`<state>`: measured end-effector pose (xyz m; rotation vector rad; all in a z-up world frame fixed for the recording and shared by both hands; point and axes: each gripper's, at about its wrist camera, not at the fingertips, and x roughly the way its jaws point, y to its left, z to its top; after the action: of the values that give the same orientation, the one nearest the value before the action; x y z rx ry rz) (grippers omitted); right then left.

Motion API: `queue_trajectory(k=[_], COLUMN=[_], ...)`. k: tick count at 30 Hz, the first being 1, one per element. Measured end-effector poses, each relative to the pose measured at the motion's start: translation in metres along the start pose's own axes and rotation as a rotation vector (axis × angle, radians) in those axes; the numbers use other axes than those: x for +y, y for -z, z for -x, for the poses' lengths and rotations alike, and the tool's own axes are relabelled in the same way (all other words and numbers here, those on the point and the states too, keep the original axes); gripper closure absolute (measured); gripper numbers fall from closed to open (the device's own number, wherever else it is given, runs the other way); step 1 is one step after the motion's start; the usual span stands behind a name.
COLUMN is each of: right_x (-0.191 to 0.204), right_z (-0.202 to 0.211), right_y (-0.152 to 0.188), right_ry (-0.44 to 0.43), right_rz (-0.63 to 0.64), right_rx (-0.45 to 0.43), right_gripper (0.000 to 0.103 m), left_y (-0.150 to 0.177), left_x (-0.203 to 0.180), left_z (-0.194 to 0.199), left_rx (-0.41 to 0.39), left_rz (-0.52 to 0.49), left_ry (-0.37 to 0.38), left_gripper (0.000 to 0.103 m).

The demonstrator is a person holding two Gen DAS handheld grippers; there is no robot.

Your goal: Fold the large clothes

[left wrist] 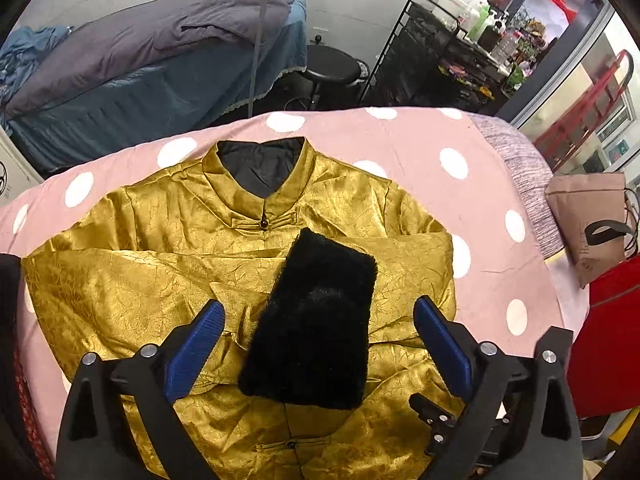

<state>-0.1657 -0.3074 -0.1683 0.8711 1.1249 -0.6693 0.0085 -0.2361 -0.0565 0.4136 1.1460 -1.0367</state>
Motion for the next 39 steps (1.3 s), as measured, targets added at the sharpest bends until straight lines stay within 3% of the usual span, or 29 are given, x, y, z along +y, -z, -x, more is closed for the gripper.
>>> queue_trajectory(k=[6,13,20,23,26,28,31,34,39], right_x=[0.018,0.051,0.084,0.096,0.109,0.116,0.129,0.138,0.136], right_z=[0.001,0.002,-0.017,-0.031,-0.043,-0.048,-0.046,-0.031,0.02], right_y=[-0.011,-0.034,-0.053,-0.054,-0.051,-0.048,-0.044,-0.044,-0.057], right_ry=[-0.039,-0.121,-0.166,-0.165,-0.167,-0.178,-0.175,-0.175,-0.25], right_rz=[0.041,0.11,0.169,0.2,0.25,0.286,0.332,0.378,0.364], right_rx=[-0.016,-0.034,-0.001,0.036,0.073,0.093,0.078,0.023,-0.108], right_gripper=[0.005,0.005,0.005,0.019,0.045,0.072,0.085,0.091,0.094], left_y=[0.019,0.075,0.119,0.127,0.132,0.134,0.137,0.137,0.14], left_x=[0.025,0.075,0.125,0.139,0.145,0.145,0.144,0.142,0.138], left_z=[0.02,0.012,0.016,0.023,0.028,0.029,0.027,0.026,0.032], left_rx=[-0.033,0.034,0.08,0.068,0.061,0.063,0.07,0.072,0.054], left_rz=[0.01,0.124,0.321,0.367,0.383,0.387,0.389,0.387,0.382], left_ry=[-0.075,-0.192,-0.2,-0.207,-0.216,-0.218,-0.219,-0.219,-0.226], left_gripper=[0.007,0.007,0.007,0.007,0.007,0.007,0.007,0.007,0.007])
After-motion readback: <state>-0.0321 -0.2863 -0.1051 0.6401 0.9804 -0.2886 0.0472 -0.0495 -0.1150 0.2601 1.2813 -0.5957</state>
